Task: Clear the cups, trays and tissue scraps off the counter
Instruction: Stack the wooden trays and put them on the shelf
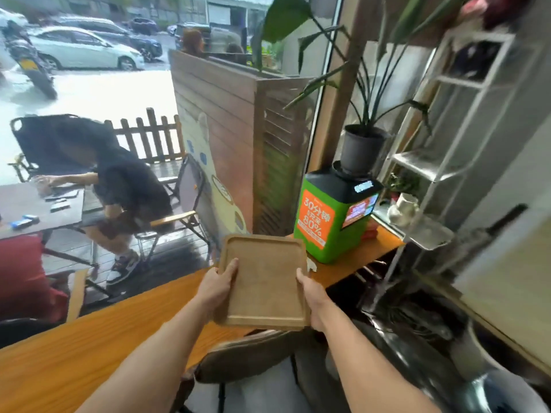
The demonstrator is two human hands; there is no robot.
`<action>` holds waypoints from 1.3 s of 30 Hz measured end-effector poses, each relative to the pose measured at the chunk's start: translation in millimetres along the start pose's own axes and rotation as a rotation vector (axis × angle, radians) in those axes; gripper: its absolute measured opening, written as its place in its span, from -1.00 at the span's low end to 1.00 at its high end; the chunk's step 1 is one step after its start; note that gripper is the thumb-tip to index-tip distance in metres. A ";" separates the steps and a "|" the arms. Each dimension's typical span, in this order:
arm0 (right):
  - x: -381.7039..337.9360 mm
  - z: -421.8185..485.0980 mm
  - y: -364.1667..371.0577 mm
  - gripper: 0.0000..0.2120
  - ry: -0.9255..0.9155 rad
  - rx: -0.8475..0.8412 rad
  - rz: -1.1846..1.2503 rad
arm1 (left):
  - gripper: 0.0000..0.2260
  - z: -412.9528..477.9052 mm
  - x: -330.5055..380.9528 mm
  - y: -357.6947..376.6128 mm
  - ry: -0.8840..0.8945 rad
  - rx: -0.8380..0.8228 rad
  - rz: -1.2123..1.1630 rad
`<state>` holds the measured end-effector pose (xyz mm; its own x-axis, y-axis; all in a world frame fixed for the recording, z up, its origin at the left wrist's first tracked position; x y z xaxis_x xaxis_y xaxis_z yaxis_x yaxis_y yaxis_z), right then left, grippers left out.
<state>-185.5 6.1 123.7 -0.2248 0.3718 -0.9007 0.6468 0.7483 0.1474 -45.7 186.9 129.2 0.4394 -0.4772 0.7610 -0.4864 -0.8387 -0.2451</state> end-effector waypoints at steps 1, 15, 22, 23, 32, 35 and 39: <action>-4.0 -7.2 -23.3 -0.55 -0.035 0.046 0.007 | -0.37 -8.0 4.9 23.4 0.027 -0.022 0.031; 0.3 -143.2 -309.7 -0.18 -0.013 0.644 -0.131 | -0.27 -116.8 26.3 325.1 0.093 -0.393 0.401; 12.2 -183.5 -384.9 -0.20 0.041 0.853 0.020 | -0.27 -149.2 30.9 426.0 0.147 -0.521 0.577; 13.0 -185.6 -395.4 -0.21 0.044 0.887 0.038 | -0.26 -152.1 31.9 438.2 0.152 -0.535 0.593; -17.2 -153.3 -479.2 -0.29 0.039 0.922 0.087 | -0.17 -133.6 72.9 547.6 0.151 -0.629 0.649; -44.7 -124.3 -510.4 -0.27 0.015 0.957 0.079 | -0.15 -116.4 105.6 589.7 0.190 -0.614 0.665; -89.7 -75.9 -558.8 -0.27 -0.012 1.015 -0.030 | -0.17 -89.4 157.4 645.3 0.159 -0.618 0.626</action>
<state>-582.2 -403.6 153.2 -0.2469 0.3506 -0.9034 0.9558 -0.0653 -0.2865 -357.9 -406.0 144.6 -0.1312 -0.7196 0.6819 -0.9422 -0.1234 -0.3115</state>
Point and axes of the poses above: each hand's wrist, its own z-axis towards the middle knuckle, its own y-axis out of the palm, x = y × z, the point moved 1 cm from there along z, towards the middle knuckle, and after that the axes turned 13 degrees about -y, right-handed, at the moved point
